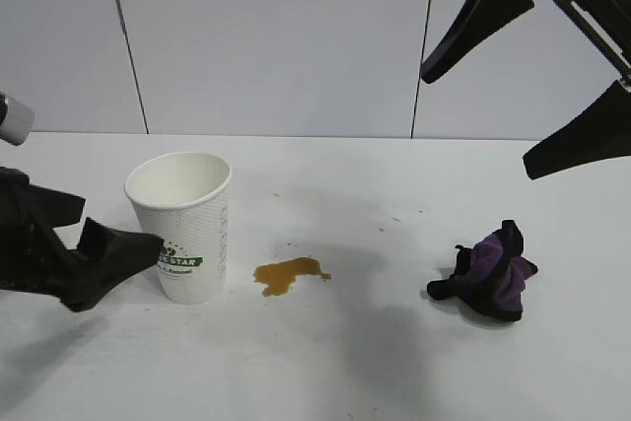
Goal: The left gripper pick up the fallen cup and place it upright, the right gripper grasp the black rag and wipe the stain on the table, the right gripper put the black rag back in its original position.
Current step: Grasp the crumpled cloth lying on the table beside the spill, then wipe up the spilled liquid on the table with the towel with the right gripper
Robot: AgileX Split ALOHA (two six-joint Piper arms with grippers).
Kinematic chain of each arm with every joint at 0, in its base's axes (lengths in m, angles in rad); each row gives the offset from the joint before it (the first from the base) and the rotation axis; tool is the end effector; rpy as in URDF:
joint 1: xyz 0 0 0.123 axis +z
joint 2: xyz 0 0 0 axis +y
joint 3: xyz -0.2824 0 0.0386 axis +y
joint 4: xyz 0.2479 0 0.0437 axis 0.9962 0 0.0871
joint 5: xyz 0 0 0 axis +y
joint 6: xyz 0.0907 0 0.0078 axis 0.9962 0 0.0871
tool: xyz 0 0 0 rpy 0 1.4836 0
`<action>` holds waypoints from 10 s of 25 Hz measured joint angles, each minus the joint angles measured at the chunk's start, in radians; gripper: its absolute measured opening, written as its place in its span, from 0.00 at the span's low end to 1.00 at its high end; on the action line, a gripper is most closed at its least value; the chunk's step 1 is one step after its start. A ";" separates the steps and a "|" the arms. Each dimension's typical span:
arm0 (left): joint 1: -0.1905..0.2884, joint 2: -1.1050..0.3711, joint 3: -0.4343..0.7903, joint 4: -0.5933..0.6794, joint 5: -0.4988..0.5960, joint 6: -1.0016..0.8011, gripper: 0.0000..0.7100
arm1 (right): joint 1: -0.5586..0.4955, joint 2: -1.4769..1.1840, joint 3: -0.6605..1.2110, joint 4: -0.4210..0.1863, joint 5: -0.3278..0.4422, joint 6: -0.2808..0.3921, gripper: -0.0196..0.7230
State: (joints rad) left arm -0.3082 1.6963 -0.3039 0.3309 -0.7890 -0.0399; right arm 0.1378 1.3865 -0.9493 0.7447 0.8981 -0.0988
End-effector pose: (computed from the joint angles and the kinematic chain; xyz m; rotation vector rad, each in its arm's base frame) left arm 0.2189 -0.0917 0.1162 0.6624 2.0077 -0.3119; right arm 0.2554 0.0842 0.2737 0.1969 2.6931 0.9231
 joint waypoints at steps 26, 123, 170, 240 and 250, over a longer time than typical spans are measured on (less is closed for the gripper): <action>0.004 -0.953 -0.462 -1.758 0.444 1.687 0.98 | 0.000 0.000 0.000 0.000 -0.019 0.000 0.89; 0.004 -1.698 -0.211 -0.297 1.986 0.004 0.98 | 0.000 0.321 0.000 -0.389 -0.231 0.020 0.70; 0.004 -1.698 -0.211 -0.297 1.984 0.002 0.98 | 0.264 0.480 -0.233 -0.190 -0.199 0.050 0.11; 0.004 -1.698 -0.211 -0.297 1.977 0.001 0.98 | 0.368 0.673 -0.242 -0.140 -0.528 -0.125 0.10; 0.004 -1.698 -0.211 -0.297 1.977 0.001 0.98 | 0.258 0.672 -0.251 -0.214 -0.391 -0.053 0.10</action>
State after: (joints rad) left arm -0.3042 -0.0017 -0.5149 0.0341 1.1879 -0.0391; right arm 0.3957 2.0587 -1.2002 0.5310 0.5067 -0.1517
